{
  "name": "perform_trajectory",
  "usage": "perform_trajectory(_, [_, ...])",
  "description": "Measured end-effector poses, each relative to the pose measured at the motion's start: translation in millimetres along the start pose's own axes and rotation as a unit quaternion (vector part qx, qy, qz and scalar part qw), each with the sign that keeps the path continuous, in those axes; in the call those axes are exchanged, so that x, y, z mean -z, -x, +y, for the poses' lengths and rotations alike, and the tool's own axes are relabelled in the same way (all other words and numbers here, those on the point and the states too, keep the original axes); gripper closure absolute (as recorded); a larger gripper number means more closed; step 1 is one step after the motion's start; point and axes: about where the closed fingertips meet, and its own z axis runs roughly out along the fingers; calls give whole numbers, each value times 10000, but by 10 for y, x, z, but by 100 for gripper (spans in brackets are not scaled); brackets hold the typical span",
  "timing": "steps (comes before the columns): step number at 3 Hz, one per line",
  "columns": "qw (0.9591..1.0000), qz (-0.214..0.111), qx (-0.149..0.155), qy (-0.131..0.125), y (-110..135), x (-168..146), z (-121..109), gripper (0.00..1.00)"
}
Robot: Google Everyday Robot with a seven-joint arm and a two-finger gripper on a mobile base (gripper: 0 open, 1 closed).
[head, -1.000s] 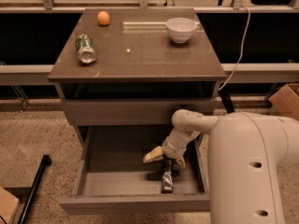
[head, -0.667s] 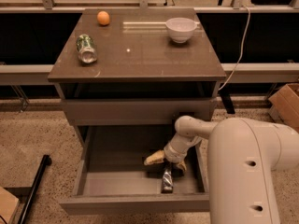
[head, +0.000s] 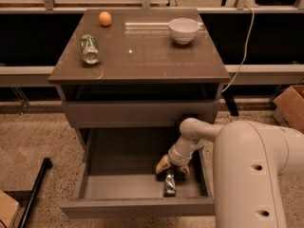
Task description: Pick redbull can from middle drawer and place on counter
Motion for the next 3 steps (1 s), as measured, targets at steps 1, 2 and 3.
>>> perform_trajectory(1, [10000, 1, -1, -2, -9, 33, 15, 61])
perform_trajectory(2, [9998, 129, -120, -123, 0, -86, -2, 84])
perform_trajectory(3, [9998, 129, -120, -123, -7, -62, 9, 100])
